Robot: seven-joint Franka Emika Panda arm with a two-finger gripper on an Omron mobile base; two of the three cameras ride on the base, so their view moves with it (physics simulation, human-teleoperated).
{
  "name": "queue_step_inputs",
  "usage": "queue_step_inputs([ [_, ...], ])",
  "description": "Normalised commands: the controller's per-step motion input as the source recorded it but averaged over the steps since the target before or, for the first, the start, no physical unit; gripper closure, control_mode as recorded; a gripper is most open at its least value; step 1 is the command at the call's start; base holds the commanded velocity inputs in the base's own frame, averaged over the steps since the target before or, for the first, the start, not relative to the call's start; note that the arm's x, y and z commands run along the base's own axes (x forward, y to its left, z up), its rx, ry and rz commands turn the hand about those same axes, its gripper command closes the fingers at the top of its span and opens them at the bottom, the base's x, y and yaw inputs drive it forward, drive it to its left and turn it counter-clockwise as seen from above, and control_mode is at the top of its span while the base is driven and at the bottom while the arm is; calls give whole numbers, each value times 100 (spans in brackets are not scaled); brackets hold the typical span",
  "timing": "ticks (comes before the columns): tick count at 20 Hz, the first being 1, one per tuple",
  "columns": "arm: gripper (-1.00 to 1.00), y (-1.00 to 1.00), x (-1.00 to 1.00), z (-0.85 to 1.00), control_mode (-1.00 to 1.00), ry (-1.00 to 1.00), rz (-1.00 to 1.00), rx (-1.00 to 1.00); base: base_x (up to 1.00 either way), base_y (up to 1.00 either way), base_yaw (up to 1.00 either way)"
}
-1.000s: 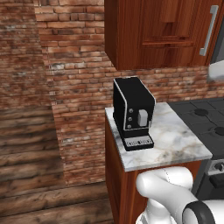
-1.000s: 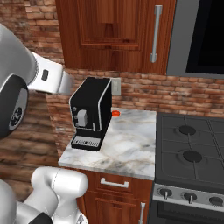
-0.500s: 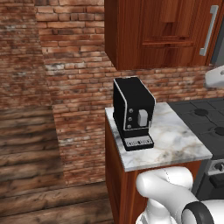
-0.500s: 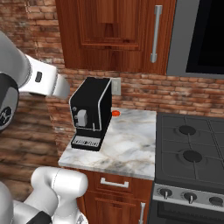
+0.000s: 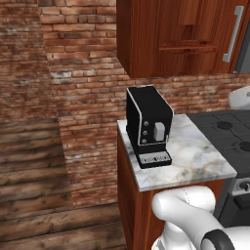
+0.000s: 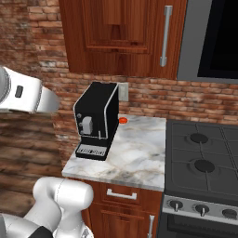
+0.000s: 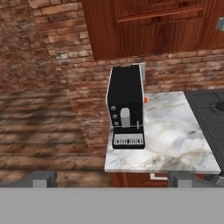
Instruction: Close all open cabinet doors.
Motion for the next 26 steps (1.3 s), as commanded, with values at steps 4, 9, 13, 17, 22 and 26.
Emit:
queue_step_inputs([
  [4,-100,34,-55,0,-100,0,1,0,0,0,0],
  [9,-100,19,-21,0,-100,0,3,0,0,0,0],
  [13,-100,2,-1,0,-100,0,4,0,0,0,0],
  [17,-100,0,0,0,-100,0,5,0,0,0,0],
  [22,-100,0,22,-9,-100,0,4,0,0,0,0],
  [26,-100,0,29,-29,-100,0,0,0,0,0,0],
])
